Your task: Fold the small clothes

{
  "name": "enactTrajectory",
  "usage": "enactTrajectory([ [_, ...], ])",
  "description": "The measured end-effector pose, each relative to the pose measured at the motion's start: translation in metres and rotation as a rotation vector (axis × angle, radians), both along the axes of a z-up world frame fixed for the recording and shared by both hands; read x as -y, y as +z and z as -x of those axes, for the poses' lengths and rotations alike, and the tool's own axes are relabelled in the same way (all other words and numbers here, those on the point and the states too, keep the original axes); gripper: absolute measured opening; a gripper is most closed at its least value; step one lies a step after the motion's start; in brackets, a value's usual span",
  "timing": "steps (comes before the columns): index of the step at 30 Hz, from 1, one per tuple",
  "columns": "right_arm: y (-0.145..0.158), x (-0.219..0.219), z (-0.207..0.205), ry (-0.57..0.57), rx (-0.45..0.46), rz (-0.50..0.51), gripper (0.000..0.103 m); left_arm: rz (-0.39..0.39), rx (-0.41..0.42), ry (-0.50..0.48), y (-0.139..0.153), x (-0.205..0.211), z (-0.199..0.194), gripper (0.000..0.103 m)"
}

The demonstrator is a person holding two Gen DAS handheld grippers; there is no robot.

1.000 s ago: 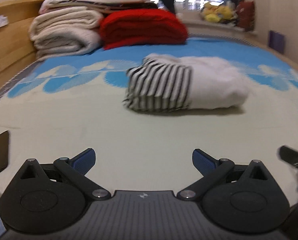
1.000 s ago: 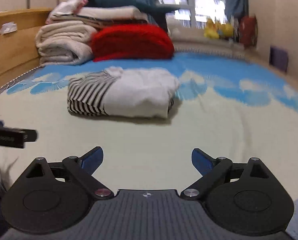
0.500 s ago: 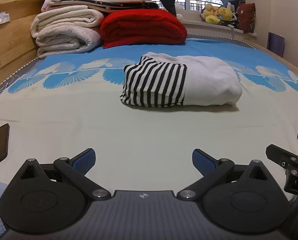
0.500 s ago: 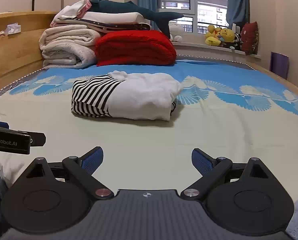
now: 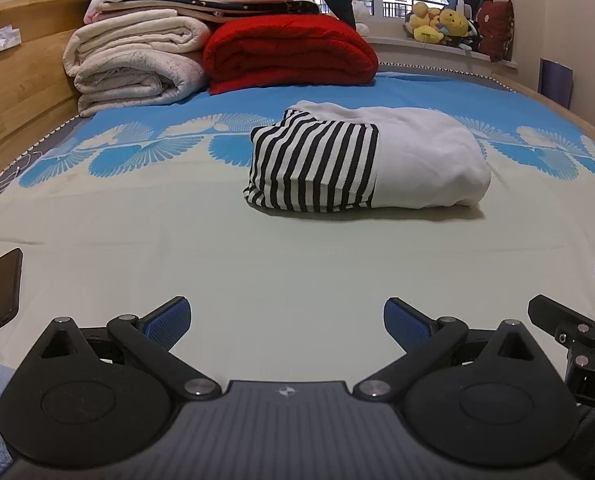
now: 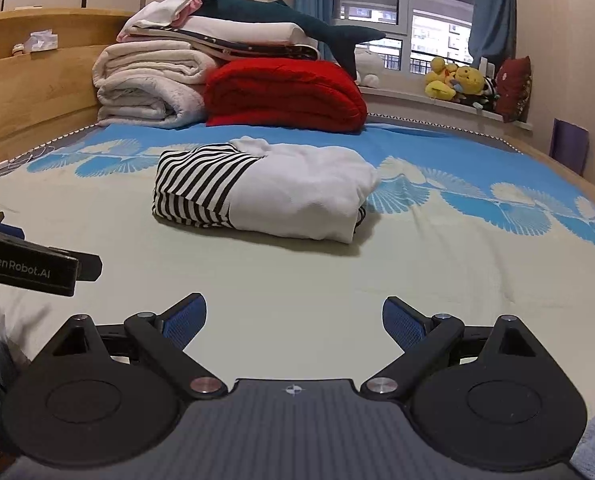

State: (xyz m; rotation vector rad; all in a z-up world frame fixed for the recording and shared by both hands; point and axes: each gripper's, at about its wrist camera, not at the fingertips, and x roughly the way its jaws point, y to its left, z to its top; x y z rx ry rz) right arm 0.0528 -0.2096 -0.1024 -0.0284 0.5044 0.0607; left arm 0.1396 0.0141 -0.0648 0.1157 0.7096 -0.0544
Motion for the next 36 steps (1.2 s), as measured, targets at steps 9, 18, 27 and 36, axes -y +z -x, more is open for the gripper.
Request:
enactTrajectory([
  [9,-0.0017,0.0008,-0.0027,-0.021,-0.013,-0.003,0.095,-0.005,0.0,0.003,-0.0002,-0.0012,0.0003,0.103],
  [18,-0.0025,-0.0011,-0.0031,-0.022,-0.015,0.009,0.095,-0.011,0.004,0.002,0.0001,-0.0015,0.0009,0.103],
  [27,-0.0028,-0.0004,-0.0027,-0.02,-0.016,0.013,0.095,-0.013,0.003,0.001,0.0004,-0.0025,0.0016,0.103],
  [36,-0.003,-0.0002,-0.0024,-0.019,-0.017,0.015,0.095,-0.017,0.004,0.002,0.0007,0.0002,0.0008,0.103],
])
